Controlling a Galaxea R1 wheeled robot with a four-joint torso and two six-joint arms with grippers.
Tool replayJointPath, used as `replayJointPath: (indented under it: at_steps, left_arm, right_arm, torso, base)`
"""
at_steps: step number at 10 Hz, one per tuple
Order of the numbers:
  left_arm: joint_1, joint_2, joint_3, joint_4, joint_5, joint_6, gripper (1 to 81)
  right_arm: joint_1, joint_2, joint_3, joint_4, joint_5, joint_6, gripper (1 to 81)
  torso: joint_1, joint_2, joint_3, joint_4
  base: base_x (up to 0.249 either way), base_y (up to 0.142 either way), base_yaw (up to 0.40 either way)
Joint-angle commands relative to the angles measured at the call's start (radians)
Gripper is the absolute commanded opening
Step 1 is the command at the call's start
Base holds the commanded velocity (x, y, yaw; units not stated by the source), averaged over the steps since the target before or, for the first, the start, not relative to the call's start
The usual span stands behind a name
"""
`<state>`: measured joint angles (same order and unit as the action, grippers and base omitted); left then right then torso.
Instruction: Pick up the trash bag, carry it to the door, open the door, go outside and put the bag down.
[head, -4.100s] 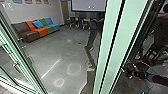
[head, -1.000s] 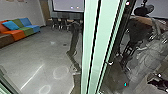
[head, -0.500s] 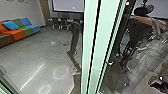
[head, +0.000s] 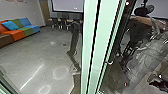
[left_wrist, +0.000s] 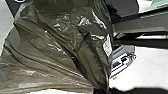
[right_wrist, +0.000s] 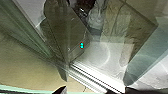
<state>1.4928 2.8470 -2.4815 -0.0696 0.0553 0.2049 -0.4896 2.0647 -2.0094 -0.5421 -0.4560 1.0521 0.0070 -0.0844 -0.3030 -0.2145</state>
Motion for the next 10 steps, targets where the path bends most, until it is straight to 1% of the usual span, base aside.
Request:
replayJointPath:
  at_steps: [1, 2, 4, 5, 7, 8, 10]
  left_arm:
    - [-0.018, -0.007, 0.009, -0.013, 0.072, 0.001, 1.0]
    - [-0.018, -0.007, 0.009, -0.018, 0.072, -0.001, 1.0]
    - [-0.016, -0.009, 0.009, -0.019, 0.072, 0.001, 1.0]
    - [-0.016, -0.007, 0.009, -0.019, 0.069, 0.001, 1.0]
    - [-0.016, -0.009, 0.012, -0.019, 0.067, 0.001, 1.0]
    - [-0.018, -0.009, 0.012, -0.019, 0.066, 0.001, 1.0]
    - [-0.018, -0.007, 0.012, -0.019, 0.064, 0.001, 1.0]
  right_arm:
    - [0.249, -0.013, -0.021, -0.101, 0.072, -0.027, 81.1]
    - [0.269, 0.005, -0.008, -0.110, 0.014, -0.026, 81.1]
    - [0.309, 0.039, 0.031, -0.120, -0.035, -0.032, 81.1]
    - [0.329, 0.037, 0.063, -0.136, -0.066, -0.030, 81.1]
    - [0.387, 0.015, 0.183, -0.168, -0.142, -0.024, 81.1]
    - [0.419, 0.008, 0.253, -0.208, -0.208, -0.023, 81.1]
    - [0.449, -0.010, 0.346, -0.306, -0.314, -0.014, 81.1]
  torso:
    - [0.000, 0.000, 0.000, 0.000]
    - [0.000, 0.000, 0.000, 0.000]
    - [-0.001, 0.000, 0.000, -0.001]
    - [-0.001, 0.000, 0.000, -0.001]
    - [0.000, 0.000, 0.000, -0.001]
    - [0.000, 0.000, 0.000, -0.001]
    - [0.000, 0.000, 0.000, -0.001]
  base:
    - [0.000, 0.000, 0.000]
    - [0.000, 0.000, 0.000]
    - [0.000, 0.000, 0.000]
    - [0.000, 0.000, 0.000]
    - [0.000, 0.000, 0.000]
    - [0.000, 0.000, 0.000]
    - [0.000, 0.000, 0.000]
